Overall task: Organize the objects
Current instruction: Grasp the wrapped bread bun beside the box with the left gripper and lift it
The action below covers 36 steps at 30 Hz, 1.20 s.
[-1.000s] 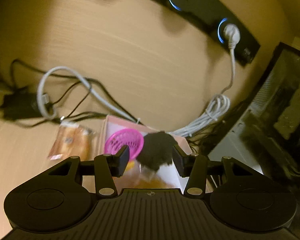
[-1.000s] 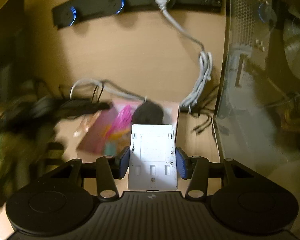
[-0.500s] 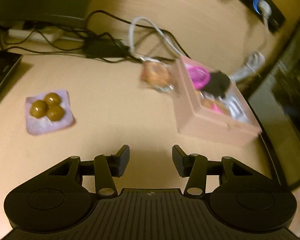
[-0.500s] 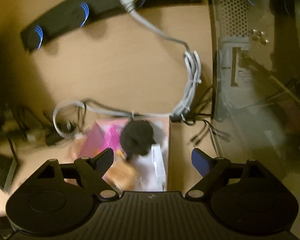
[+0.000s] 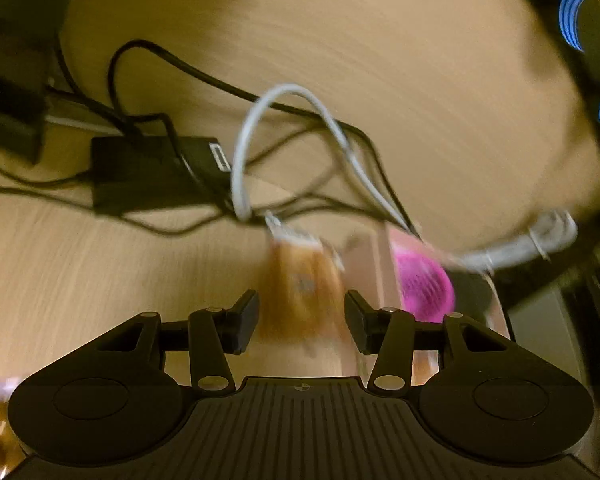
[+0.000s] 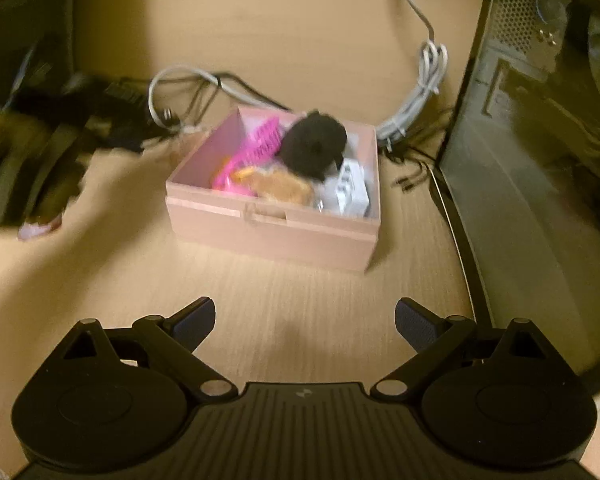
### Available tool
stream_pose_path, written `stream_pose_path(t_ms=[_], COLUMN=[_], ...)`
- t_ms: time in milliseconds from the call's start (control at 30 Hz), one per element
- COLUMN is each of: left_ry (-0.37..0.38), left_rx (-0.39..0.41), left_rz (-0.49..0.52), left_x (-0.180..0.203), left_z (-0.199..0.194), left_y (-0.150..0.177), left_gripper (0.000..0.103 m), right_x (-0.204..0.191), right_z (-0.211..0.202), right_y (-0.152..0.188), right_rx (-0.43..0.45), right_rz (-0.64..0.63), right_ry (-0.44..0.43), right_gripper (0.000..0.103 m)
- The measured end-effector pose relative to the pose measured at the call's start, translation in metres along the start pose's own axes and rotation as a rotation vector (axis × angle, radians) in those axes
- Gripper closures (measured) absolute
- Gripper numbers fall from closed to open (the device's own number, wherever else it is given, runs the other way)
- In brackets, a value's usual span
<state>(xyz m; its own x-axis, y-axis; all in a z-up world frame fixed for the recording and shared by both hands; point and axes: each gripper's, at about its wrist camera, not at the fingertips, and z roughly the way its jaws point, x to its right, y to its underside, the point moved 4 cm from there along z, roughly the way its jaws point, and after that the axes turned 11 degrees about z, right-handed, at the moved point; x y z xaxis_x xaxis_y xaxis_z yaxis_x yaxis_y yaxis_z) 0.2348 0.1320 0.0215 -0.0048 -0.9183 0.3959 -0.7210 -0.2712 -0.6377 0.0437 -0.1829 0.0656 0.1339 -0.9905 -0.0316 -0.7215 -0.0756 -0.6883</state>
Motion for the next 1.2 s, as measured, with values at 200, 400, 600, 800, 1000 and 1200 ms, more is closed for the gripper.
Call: stream_pose_path(t_ms=[200, 400, 600, 800, 1000, 1200], left_ry=[0.032, 0.005, -0.005, -0.009, 0.067, -0.050], left_rx=[-0.125, -0.115, -0.150, -0.138, -0.086, -0.090], left_rz=[0.032, 0.114, 0.123, 0.223, 0.134, -0.064], left_x=[0.005, 0.019, 0.021, 0.029, 0.025, -0.022], left_z=[0.057, 0.070, 0.064, 0.026, -0.075, -0.176], left_y=[-0.011, -0.017, -0.015, 0.003, 0.069, 0.146], left_gripper=[0.046, 0.048, 0.051, 0.053, 0.053, 0.053], right_x=[-0.006, -0.011, -0.015, -0.021, -0.048, -0.096], right_z=[-0.007, -0.011, -0.012, -0.011, -0.004, 0.024], right_y=[0.012, 0.024, 0.027, 0.018, 0.009, 0.007], right_rx=[-0.036, -0.060, -0.049, -0.022, 0.035, -0.016], right_rz=[-0.021, -0.016, -0.074, -0.082, -0.156, -0.213], right_ry=[0.059, 0.064, 0.080, 0.048, -0.021, -0.187], right_gripper=[0.005, 0.003, 0.003, 0.000, 0.000, 0.000])
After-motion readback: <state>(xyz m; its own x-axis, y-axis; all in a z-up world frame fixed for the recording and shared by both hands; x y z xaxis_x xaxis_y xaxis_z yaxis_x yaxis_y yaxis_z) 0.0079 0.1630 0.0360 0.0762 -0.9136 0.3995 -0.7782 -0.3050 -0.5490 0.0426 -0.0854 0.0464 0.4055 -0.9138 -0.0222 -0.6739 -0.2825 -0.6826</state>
